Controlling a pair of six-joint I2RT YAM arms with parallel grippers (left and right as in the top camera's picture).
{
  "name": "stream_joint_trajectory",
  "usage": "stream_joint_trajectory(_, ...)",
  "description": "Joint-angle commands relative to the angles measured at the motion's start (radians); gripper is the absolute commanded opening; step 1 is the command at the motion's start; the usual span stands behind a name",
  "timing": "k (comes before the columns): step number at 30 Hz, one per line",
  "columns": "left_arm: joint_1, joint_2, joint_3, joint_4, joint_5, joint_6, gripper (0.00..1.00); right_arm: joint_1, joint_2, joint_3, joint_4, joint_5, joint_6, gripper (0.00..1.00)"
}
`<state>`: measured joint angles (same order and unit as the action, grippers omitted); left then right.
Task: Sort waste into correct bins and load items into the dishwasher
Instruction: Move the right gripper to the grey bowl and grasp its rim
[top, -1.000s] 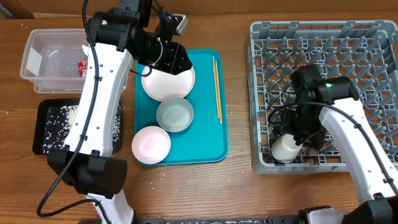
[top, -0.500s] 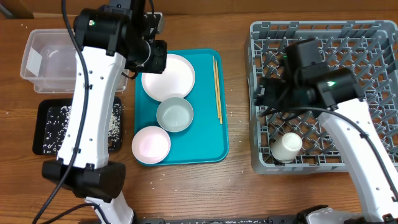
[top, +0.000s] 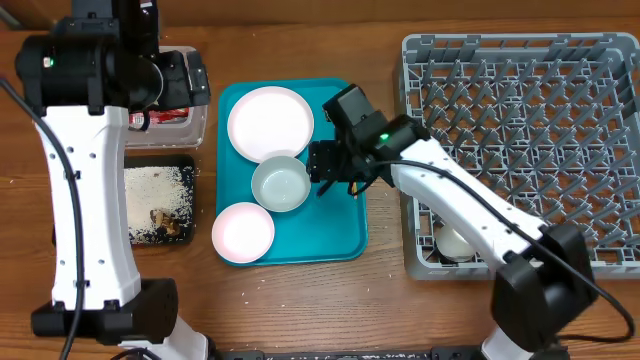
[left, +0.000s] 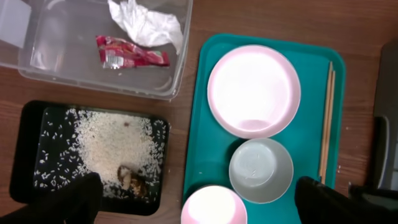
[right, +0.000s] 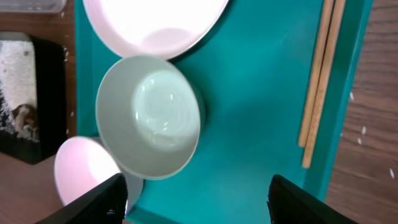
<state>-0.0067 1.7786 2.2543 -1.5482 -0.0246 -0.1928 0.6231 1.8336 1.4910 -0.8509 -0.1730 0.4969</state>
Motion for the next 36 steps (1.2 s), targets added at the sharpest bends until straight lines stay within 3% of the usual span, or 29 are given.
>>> stream_joint_trajectory(1,0.0,0.064,0.01,-0.021,-0.012,-0.013,1.0,0.002,0.027,0.002,0.041,0.001,0.001,0.74)
stream_joint_trajectory(13,0.0,0.121,0.01,0.012,-0.011,-0.014,1.0,0.016,0.109,0.002,0.093,-0.002,0.002,0.72)
stream_joint_trajectory(23,0.0,0.121,0.01,0.012,-0.011,-0.014,1.0,0.031,0.219,0.002,0.136,-0.016,0.032,0.59)
stream_joint_trajectory(27,0.0,0.121,0.01,0.012,-0.011,-0.014,1.0,0.039,0.247,0.002,0.143,-0.007,0.036,0.48)
stream_joint_trajectory(30,0.0,0.121,0.01,0.012,-0.011,-0.014,1.0,0.039,0.249,0.002,0.145,0.006,0.036,0.34)
stream_joint_trajectory(33,0.0,0.121,0.01,0.012,-0.011,-0.014,1.0,0.039,0.249,0.002,0.143,0.008,0.035,0.18)
stream_joint_trajectory(34,0.0,0.121,0.01,0.012,-0.011,-0.014,1.0,0.037,0.249,0.002,0.141,0.008,0.035,0.05)
stream_joint_trajectory(36,0.0,0.121,0.01,0.012,-0.011,-0.014,1.0,0.035,0.248,0.003,0.132,0.015,0.035,0.04)
